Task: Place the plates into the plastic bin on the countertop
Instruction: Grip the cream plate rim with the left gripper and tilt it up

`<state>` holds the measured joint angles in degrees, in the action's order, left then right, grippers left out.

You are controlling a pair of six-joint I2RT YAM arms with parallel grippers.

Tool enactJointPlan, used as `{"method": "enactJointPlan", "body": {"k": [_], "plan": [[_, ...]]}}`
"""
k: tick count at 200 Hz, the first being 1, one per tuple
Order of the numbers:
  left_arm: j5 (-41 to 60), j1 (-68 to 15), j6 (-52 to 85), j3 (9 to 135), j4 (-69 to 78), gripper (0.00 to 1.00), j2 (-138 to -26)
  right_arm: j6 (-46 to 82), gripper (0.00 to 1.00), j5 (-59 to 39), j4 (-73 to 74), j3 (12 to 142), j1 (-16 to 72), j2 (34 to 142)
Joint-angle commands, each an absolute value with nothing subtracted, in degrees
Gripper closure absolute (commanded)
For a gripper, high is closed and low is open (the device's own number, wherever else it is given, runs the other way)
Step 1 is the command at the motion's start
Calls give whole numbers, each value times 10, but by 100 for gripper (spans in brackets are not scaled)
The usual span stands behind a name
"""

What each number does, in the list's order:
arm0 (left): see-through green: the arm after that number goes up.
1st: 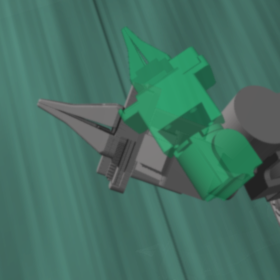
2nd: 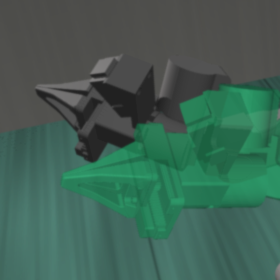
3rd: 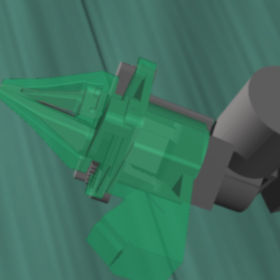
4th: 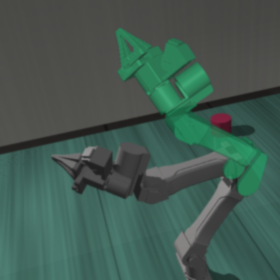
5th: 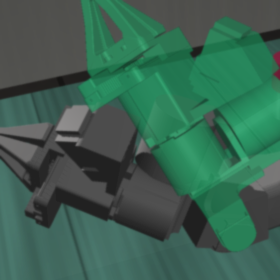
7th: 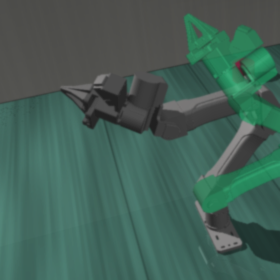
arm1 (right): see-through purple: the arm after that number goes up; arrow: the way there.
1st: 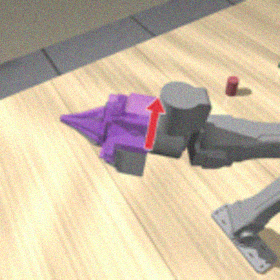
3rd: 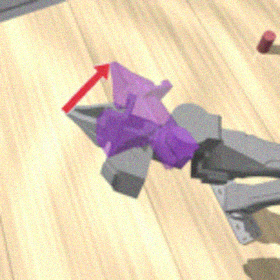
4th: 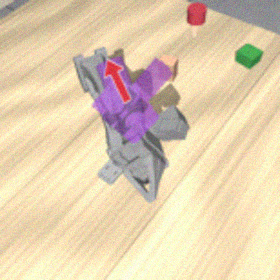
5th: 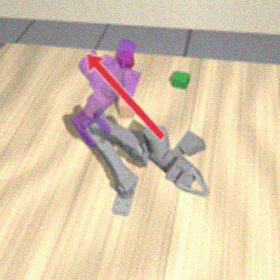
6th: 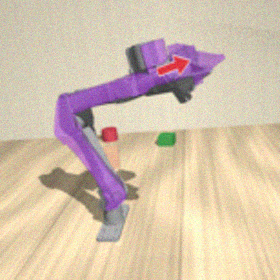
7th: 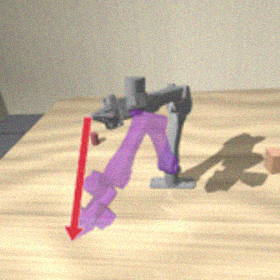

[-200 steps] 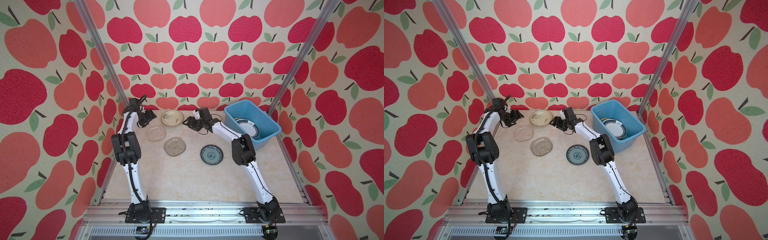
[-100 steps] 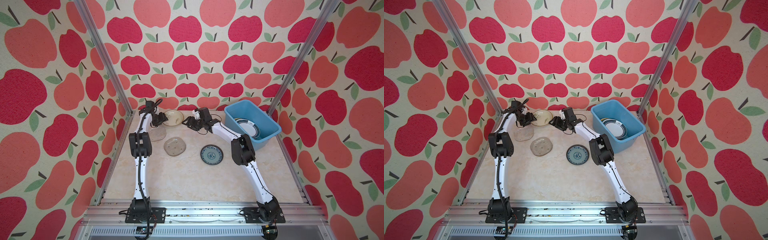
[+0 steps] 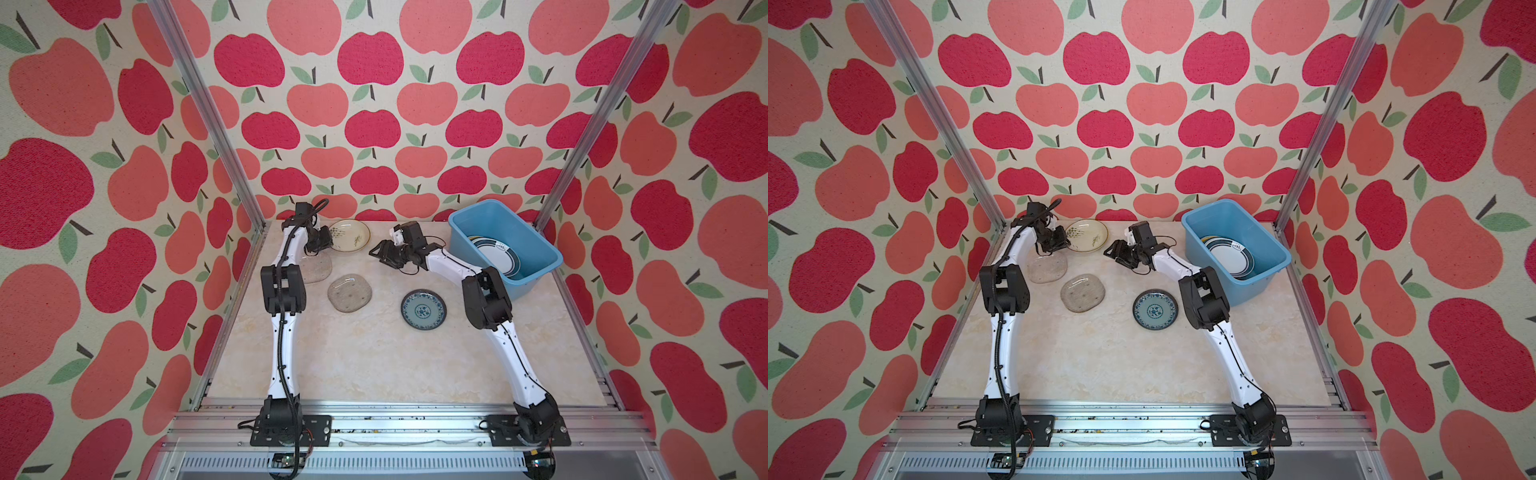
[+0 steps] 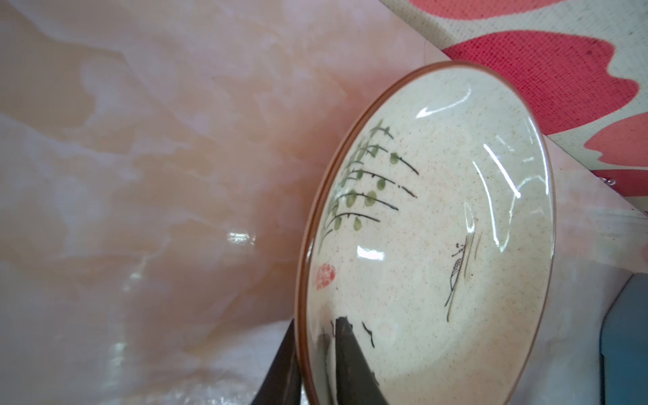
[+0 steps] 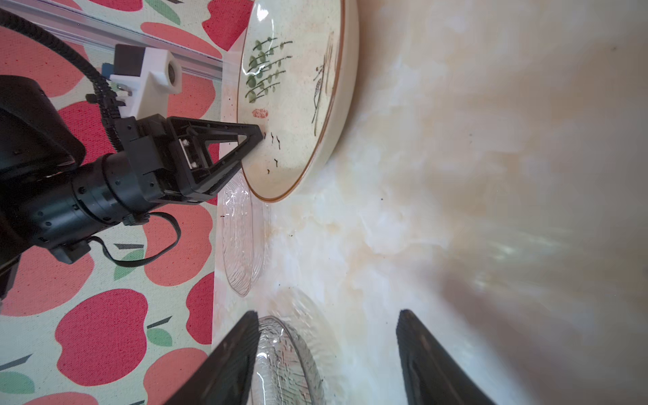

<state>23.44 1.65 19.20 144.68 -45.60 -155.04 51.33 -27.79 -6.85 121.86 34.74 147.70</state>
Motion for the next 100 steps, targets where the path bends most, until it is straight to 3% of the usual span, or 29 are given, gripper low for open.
{"method": "enactJointPlan", "body": {"k": [1,29,100], "plan": [[232,10,209,1419,-441,87,-1546,519,35,-283,-56,1205,341,1452],[240,10,239,1377,-409,100,-1511,513,35,-280,-54,1188,337,1423],[247,-3,295,1294,-385,100,-1366,470,35,-275,-105,1173,342,1321]]}}
